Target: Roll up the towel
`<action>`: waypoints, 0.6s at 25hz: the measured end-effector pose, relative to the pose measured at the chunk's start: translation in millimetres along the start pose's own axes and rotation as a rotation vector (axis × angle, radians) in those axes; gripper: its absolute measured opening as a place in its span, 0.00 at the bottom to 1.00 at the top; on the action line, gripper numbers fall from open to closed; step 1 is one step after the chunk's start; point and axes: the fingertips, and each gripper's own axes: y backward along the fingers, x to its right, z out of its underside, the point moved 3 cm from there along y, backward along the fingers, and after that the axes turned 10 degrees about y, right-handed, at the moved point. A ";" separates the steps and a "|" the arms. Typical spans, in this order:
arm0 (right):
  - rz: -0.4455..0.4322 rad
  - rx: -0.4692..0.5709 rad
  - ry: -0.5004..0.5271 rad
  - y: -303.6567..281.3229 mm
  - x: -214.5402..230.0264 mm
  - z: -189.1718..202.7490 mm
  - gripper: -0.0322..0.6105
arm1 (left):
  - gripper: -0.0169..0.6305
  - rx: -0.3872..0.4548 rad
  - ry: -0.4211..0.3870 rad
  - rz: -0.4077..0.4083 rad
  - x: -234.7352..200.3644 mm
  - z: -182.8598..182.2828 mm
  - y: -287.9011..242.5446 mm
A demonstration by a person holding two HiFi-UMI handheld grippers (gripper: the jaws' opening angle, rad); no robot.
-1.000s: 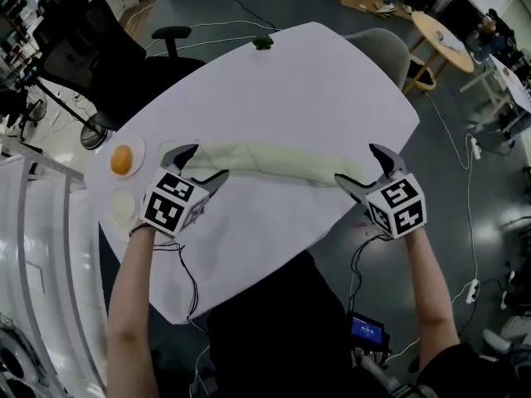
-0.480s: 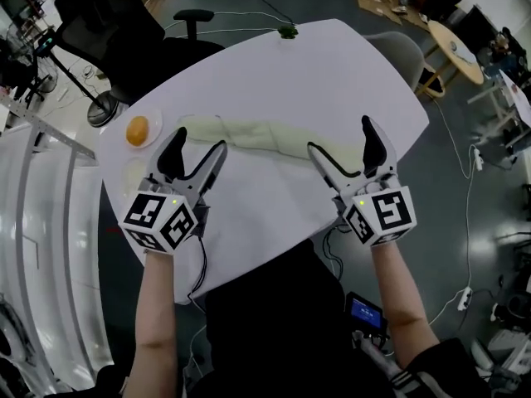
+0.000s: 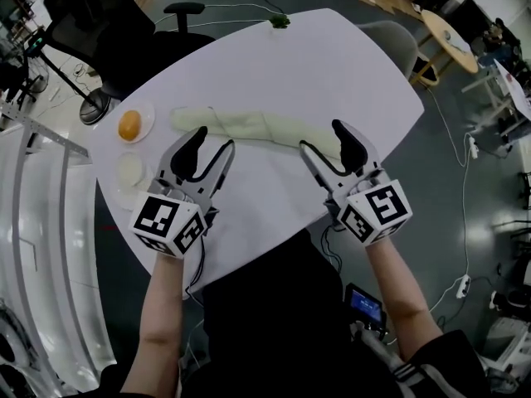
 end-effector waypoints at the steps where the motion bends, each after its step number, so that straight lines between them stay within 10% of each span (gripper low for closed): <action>1: -0.014 -0.011 0.006 1.9 -2.5 2.6 0.50 | 0.34 -0.012 0.007 -0.001 0.6 3.7 -0.1; 8: -0.005 -0.009 0.000 19.7 -2.3 9.3 0.06 | 0.07 -0.070 0.018 -0.004 5.7 21.7 4.4; 15: 0.004 -0.063 0.027 28.2 -0.1 19.7 0.06 | 0.05 -0.088 -0.005 0.020 8.8 24.6 10.2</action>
